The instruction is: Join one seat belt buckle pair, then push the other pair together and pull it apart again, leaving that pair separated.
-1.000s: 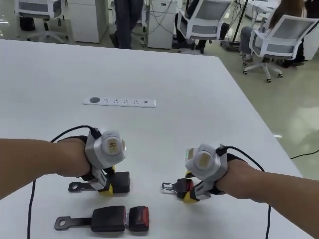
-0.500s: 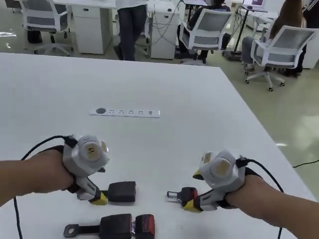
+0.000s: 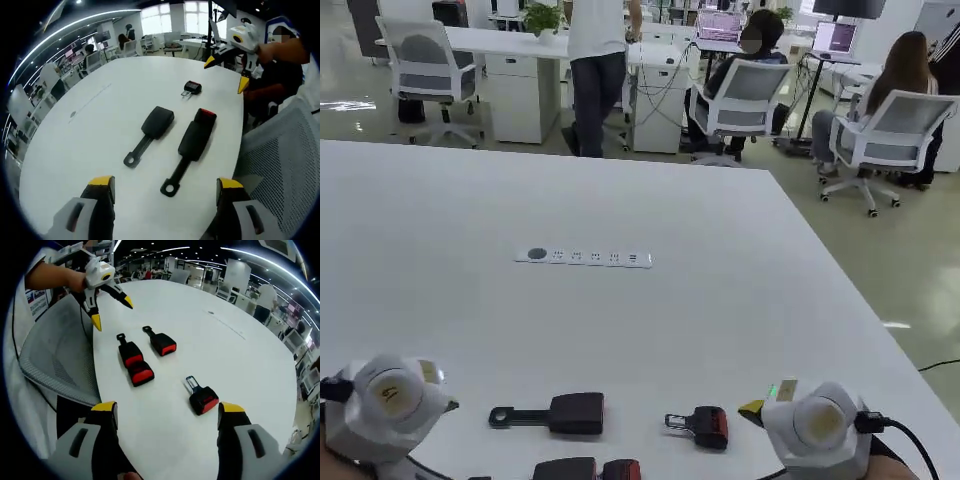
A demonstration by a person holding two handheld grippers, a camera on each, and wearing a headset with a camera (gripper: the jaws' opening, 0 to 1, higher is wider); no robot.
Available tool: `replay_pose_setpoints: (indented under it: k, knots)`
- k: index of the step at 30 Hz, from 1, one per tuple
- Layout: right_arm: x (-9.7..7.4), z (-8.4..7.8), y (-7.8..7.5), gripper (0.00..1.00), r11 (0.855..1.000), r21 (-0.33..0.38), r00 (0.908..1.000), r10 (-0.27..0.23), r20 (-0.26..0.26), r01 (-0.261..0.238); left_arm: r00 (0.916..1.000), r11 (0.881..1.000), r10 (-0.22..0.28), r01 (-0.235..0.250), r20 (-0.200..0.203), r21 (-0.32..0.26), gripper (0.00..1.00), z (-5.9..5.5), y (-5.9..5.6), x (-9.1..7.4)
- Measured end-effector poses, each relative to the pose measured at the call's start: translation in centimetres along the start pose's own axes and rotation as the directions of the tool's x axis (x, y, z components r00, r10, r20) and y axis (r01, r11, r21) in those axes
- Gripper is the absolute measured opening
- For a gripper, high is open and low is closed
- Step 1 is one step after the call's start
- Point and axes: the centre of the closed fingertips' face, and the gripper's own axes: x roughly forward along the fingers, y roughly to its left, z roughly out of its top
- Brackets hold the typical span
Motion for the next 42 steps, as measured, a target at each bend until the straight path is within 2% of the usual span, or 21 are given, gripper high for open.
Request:
replay_pose_setpoints:
  k: [3, 5, 8, 12, 19, 21, 26, 27, 29, 32, 33, 37, 42]
  knots:
    - [-0.5, -0.5, 0.1, 0.88, 1.0, 0.025, 0.9999, -0.009, 0.006, 0.009, 0.9995, 0.999, 0.026, -0.026, -0.02, -0.024, 0.96, -1.5, 0.0, -1.1]
    - [-0.8, -0.7, 0.1, 0.94, 0.999, 0.046, 0.9997, -0.021, 0.01, 0.021, 0.9991, 0.998, 0.036, -0.037, -0.02, -0.052, 1.0, -1.8, -0.1, -1.8]
    - [-1.0, -0.6, 0.3, 1.0, 0.997, 0.069, 0.9992, -0.028, 0.028, 0.026, 0.9966, 0.994, 0.082, -0.083, -0.008, -0.07, 1.0, -2.1, 0.8, -2.6]
    - [-0.7, -0.2, 0.3, 0.99, 0.998, 0.055, 0.9987, -0.031, 0.041, 0.028, 0.9956, 0.99, 0.094, -0.093, 0.004, -0.106, 1.0, -2.5, 1.4, -2.7]
    - [-0.3, 0.5, 0.7, 0.99, 0.997, 0.069, 0.9978, -0.033, 0.057, 0.029, 0.9932, 0.984, 0.112, -0.107, 0.029, -0.144, 1.0, -2.1, 0.9, -2.9]
    - [-0.2, 0.6, 0.7, 0.99, 0.998, 0.065, 0.9978, -0.032, 0.057, 0.028, 0.9931, 0.982, 0.114, -0.108, 0.029, -0.158, 1.0, -2.6, 1.0, -2.8]
    - [-0.2, 0.6, 1.0, 0.99, 0.997, 0.076, 0.9976, -0.032, 0.061, 0.028, 0.9922, 0.978, 0.119, -0.11, 0.038, -0.177, 1.0, -2.7, 0.6, -3.0]
    - [-0.2, 0.6, 1.2, 0.99, 0.997, 0.078, 0.9976, -0.031, 0.063, 0.026, 0.9916, 0.977, 0.122, -0.113, 0.042, -0.181, 1.0, -3.0, 0.9, -3.1]
    - [-0.1, 0.3, 1.6, 0.99, 0.997, 0.079, 0.9978, -0.029, 0.06, 0.024, 0.991, 0.977, 0.127, -0.118, 0.041, -0.179, 1.0, -2.9, 0.8, -3.0]
    - [0.3, -0.1, 2.0, 0.99, 0.996, 0.088, 0.9981, -0.033, 0.052, 0.028, 0.9888, 0.975, 0.143, -0.134, 0.042, -0.177, 1.0, -3.5, 1.0, -2.9]
    - [0.3, -0.2, 2.1, 0.99, 0.996, 0.087, 0.9981, -0.035, 0.051, 0.031, 0.988, 0.974, 0.148, -0.138, 0.043, -0.181, 1.0, -3.2, 0.9, -3.2]
    - [0.3, -0.1, 2.3, 0.99, 0.993, 0.111, 0.9967, -0.053, 0.062, 0.045, 0.9864, 0.968, 0.15, -0.133, 0.067, -0.214, 1.0, -3.3, 0.7, -3.2]
    - [0.5, -0.4, 2.2, 0.99, 0.991, 0.125, 0.9968, -0.056, 0.057, 0.049, 0.9843, 0.963, 0.16, -0.139, 0.075, -0.232, 1.0, -3.8, 0.8, -3.1]
